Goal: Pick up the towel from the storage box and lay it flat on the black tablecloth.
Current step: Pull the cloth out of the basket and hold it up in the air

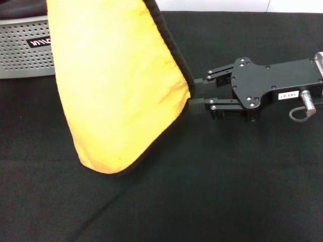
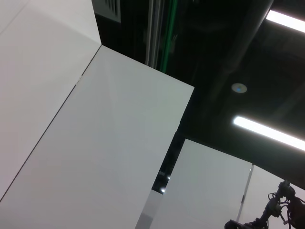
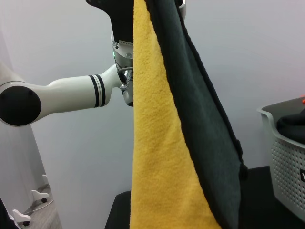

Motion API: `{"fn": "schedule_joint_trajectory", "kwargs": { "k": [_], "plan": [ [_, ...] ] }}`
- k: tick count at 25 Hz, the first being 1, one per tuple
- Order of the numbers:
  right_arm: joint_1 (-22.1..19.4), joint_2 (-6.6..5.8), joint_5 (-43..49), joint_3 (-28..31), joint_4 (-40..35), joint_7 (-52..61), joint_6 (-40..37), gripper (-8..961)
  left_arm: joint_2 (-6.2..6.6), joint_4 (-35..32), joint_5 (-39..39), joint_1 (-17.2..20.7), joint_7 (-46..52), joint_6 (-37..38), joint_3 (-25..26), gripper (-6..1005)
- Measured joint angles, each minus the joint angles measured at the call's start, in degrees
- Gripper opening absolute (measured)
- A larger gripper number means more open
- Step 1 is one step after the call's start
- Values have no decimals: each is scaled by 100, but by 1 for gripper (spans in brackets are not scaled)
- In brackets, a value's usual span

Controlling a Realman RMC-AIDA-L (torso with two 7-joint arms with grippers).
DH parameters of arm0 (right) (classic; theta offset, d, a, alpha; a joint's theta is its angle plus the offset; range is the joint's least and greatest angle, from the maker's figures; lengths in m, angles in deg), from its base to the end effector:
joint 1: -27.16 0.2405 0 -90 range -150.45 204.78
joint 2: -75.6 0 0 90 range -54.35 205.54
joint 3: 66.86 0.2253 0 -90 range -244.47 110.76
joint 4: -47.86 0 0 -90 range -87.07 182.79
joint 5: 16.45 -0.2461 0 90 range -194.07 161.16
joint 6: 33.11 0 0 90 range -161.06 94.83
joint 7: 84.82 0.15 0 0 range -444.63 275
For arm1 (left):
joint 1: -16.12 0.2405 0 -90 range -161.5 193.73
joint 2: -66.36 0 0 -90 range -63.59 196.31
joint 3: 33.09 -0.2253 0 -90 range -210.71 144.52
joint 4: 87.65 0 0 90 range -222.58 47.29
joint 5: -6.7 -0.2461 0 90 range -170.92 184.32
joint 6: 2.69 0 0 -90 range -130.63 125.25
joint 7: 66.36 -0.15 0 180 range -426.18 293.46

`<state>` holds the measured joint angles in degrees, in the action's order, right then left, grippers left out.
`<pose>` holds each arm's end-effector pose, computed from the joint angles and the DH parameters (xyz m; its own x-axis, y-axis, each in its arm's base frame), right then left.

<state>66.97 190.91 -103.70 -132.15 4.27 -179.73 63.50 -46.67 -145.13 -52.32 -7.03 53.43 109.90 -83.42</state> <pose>0.1229 0.3639 0.0067 0.8354 -0.1079 -0.5390 -0.0634 -0.9929 0.1006 -0.1485 0.3110 0.1680 0.3042 0.3763 0.8752 0.2208 -0.9215 0.3195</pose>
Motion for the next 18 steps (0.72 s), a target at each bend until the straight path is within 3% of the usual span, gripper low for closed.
{"fn": "schedule_joint_trajectory", "kwargs": {
  "k": [18],
  "plan": [
    [3,18,3,5,-27,-93,-98,256,8,123,5,29,-1,0,-2,12]
  ]
}}
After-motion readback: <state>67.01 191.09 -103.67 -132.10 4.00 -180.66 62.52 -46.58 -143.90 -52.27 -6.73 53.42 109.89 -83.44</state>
